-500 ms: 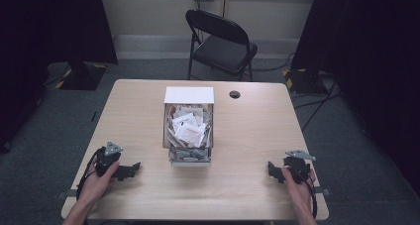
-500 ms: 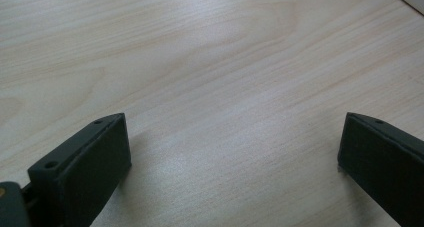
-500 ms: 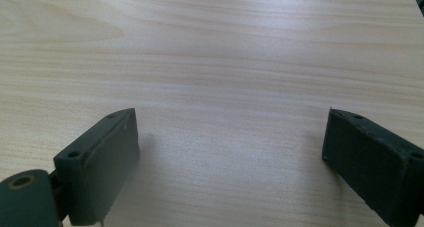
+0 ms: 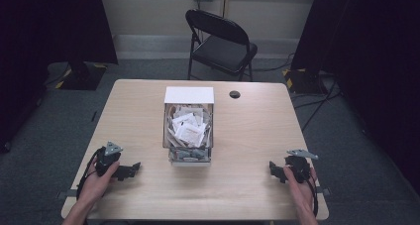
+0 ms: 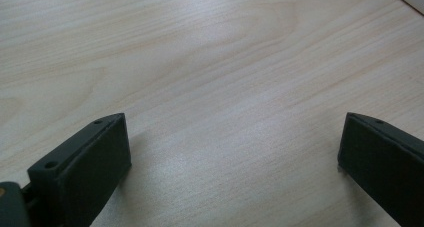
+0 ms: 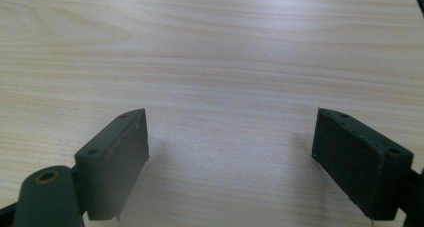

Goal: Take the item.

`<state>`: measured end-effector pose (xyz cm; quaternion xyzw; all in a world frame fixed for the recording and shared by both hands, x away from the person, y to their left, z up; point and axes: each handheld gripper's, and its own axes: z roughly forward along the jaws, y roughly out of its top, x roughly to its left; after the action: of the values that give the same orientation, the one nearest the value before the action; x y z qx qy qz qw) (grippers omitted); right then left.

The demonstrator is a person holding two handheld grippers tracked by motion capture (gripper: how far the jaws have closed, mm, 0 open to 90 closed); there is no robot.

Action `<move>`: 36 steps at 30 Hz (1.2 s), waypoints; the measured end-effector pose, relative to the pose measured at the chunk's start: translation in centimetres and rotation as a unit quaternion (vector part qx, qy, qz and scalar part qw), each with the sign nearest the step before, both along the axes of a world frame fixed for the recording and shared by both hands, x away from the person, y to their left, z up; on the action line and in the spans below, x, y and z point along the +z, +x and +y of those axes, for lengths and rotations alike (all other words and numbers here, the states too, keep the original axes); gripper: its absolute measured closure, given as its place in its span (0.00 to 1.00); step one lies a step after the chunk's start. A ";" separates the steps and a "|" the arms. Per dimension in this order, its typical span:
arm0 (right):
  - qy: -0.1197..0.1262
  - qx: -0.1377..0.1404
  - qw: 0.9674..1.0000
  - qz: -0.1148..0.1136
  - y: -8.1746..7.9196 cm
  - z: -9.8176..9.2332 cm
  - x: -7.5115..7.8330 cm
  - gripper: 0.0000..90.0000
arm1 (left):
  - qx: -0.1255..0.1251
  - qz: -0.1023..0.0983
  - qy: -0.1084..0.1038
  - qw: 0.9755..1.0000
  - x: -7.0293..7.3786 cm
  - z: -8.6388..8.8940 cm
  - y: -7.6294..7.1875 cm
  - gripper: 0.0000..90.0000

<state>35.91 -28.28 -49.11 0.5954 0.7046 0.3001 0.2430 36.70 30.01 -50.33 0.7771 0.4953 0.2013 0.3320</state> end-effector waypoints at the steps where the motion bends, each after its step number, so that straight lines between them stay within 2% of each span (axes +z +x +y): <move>1: 0.006 0.004 1.000 0.001 0.0 -0.1 0.1 0.15 | -0.001 0.000 0.000 1.000 0.0 0.0 0.0 0.00; 5: 0.016 0.008 1.000 0.006 -0.2 -0.2 0.3 0.19 | -0.001 0.000 0.000 1.000 0.0 0.0 0.0 0.00; 9: 0.019 0.030 0.999 0.004 -0.4 0.3 0.6 0.23 | -0.001 0.000 0.000 1.000 0.0 0.0 0.0 0.00; 11: 0.030 0.037 0.999 0.004 -0.5 0.4 0.8 0.23 | -0.001 0.000 0.000 1.000 0.0 0.0 0.0 0.00; 14: 0.034 0.044 0.998 0.002 -0.7 0.6 1.0 0.26 | 0.000 0.000 0.000 1.000 0.0 0.0 0.0 0.00; 26: 0.041 0.078 0.996 0.002 -1.0 1.8 1.6 0.27 | -0.001 0.000 0.000 1.000 0.0 0.0 0.0 0.00; 27: 0.050 0.087 0.995 -0.003 -1.1 2.1 1.7 0.28 | 0.000 0.000 0.000 1.000 0.0 0.0 0.0 0.00; 29: 0.052 0.094 0.994 -0.007 -1.2 2.2 1.9 0.27 | 0.000 0.000 0.000 1.000 0.0 0.0 0.0 0.00; 36: 0.049 0.116 0.992 -0.009 -1.5 3.0 2.3 0.26 | -0.001 0.000 0.000 1.000 0.0 0.0 0.0 0.00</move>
<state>34.44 -25.29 -46.81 0.5177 0.7512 0.3661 0.1832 36.71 30.01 -50.33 0.7776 0.4948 0.2010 0.3319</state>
